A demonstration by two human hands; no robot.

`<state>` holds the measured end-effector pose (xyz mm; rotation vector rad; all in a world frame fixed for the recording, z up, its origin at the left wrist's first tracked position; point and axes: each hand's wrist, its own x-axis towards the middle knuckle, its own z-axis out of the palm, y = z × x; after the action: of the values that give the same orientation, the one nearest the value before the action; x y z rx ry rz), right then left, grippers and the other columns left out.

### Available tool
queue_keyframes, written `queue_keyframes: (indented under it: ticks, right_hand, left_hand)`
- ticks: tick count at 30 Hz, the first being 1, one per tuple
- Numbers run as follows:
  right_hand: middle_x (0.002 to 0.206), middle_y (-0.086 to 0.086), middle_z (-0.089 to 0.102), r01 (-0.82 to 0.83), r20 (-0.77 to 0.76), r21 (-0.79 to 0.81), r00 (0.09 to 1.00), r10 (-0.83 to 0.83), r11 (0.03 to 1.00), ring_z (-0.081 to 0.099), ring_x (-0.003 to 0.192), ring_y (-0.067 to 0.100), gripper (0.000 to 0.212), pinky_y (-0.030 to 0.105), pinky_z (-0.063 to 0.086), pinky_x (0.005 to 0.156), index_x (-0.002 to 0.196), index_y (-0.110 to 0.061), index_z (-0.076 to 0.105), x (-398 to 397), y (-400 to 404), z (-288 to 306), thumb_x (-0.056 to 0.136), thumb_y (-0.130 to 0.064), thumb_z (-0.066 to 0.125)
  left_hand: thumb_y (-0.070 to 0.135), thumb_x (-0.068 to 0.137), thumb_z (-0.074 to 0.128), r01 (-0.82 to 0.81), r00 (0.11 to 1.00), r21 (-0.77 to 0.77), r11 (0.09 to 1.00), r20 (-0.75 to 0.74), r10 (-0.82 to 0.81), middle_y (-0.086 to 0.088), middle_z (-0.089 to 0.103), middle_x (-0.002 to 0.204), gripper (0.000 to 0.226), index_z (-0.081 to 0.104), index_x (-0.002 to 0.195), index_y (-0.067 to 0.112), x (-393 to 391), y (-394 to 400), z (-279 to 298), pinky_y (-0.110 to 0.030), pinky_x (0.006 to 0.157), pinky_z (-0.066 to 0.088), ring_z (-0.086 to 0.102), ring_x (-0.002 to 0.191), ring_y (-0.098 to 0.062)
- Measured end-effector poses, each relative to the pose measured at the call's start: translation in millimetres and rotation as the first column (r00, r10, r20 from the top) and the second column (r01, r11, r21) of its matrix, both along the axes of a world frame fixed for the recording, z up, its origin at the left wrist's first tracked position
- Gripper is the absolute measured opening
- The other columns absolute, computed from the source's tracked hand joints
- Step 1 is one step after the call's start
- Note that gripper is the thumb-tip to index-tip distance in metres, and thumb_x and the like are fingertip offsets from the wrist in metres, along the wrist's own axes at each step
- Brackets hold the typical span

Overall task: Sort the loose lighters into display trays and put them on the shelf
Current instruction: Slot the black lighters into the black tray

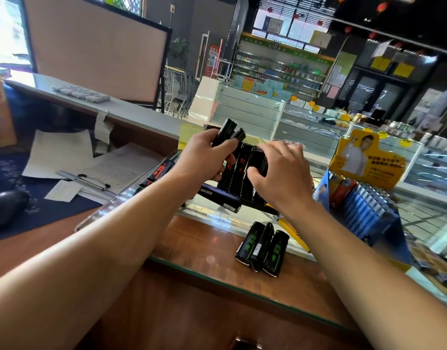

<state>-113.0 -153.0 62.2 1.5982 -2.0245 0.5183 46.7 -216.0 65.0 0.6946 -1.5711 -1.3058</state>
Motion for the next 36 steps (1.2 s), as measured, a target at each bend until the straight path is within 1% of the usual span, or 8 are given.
queue_keyframes:
  ticks: [4,9,11,15,23,27,32,36]
  right_hand:
    - [0.138,0.0,0.055,-0.078,0.069,-0.008,0.995,0.079,0.997,0.04,0.128,0.027,0.051,0.036,0.027,0.107,0.133,-0.02,0.057,-4,2,3,0.087,-0.04,0.059]
    - [0.112,-0.018,0.056,-0.371,0.183,-0.266,0.887,0.425,0.89,0.041,0.103,0.007,0.045,0.011,0.028,0.086,0.13,-0.025,0.059,-5,17,11,0.086,-0.029,0.062]
    - [0.105,-0.017,0.06,-0.428,0.156,-0.317,0.856,0.492,0.846,0.05,0.098,0.01,0.033,0.013,0.032,0.083,0.121,-0.024,0.066,-5,19,9,0.088,-0.025,0.064]
    - [0.094,-0.014,0.064,-0.422,0.193,-0.385,0.833,0.519,0.821,0.059,0.091,0.019,0.018,0.026,0.04,0.077,0.106,-0.023,0.072,-8,20,7,0.089,-0.02,0.066]
    - [0.086,-0.008,0.069,-0.355,0.302,-0.406,0.818,0.49,0.842,0.061,0.085,0.018,0.01,0.038,0.05,0.076,0.094,-0.025,0.072,-6,29,9,0.084,-0.022,0.071]
    - [0.074,-0.023,0.061,-0.409,0.341,-0.288,0.801,0.492,0.866,0.056,0.079,0.003,0.011,0.022,0.044,0.069,0.083,-0.03,0.068,1,31,9,0.079,-0.027,0.078]
    - [0.069,-0.024,0.055,-0.491,0.297,-0.217,0.79,0.536,0.844,0.051,0.075,0.001,0.018,0.016,0.035,0.064,0.078,-0.033,0.066,7,35,10,0.073,-0.049,0.073]
    - [0.084,-0.015,0.065,-0.522,0.308,-0.328,0.729,0.611,0.787,0.049,0.067,0.009,0.022,0.019,0.037,0.061,0.103,-0.032,0.068,1,35,15,0.084,-0.042,0.063]
  left_hand:
    - [0.023,0.092,0.068,0.015,1.0,-0.037,0.999,0.018,-0.014,-0.003,0.064,0.068,0.016,0.068,0.094,0.008,2,0,-3,-0.023,0.044,0.04,0.045,0.046,-0.012]
    - [0.013,0.085,0.075,0.038,0.998,-0.099,0.994,0.048,-0.033,-0.007,0.058,0.067,0.014,0.069,0.093,0.003,0,3,-4,-0.024,0.047,0.039,0.044,0.051,-0.013]
    - [0.011,0.084,0.076,0.051,0.997,-0.118,0.992,0.066,-0.044,-0.003,0.052,0.063,0.015,0.069,0.093,0.002,-1,6,-3,-0.026,0.052,0.041,0.044,0.054,-0.014]
    - [0.005,0.081,0.077,0.052,0.996,-0.116,0.992,0.075,-0.044,-0.009,0.055,0.076,0.013,0.07,0.091,0.008,-1,10,-1,-0.034,0.065,0.045,0.05,0.067,-0.018]
    - [-0.008,0.083,0.068,0.16,0.969,0.048,0.986,-0.2,-0.148,0.0,0.055,0.066,0.017,0.065,0.085,0.009,-1,5,0,-0.021,0.052,0.041,0.046,0.055,-0.012]
    - [-0.005,0.084,0.064,0.229,0.91,0.115,0.967,-0.377,-0.171,-0.002,0.06,0.064,0.014,0.064,0.077,0.007,-5,6,0,-0.018,0.047,0.04,0.049,0.051,-0.008]
    - [0.013,0.07,0.071,0.254,0.907,0.135,0.958,-0.376,-0.188,-0.008,0.049,0.07,0.013,0.062,0.078,0.006,-4,8,-1,-0.018,0.045,0.038,0.044,0.053,-0.011]
    - [0.019,0.069,0.07,0.276,0.926,0.119,0.954,-0.299,-0.23,-0.008,0.057,0.068,0.01,0.07,0.074,0.01,-4,10,-3,-0.025,0.054,0.043,0.051,0.057,-0.013]
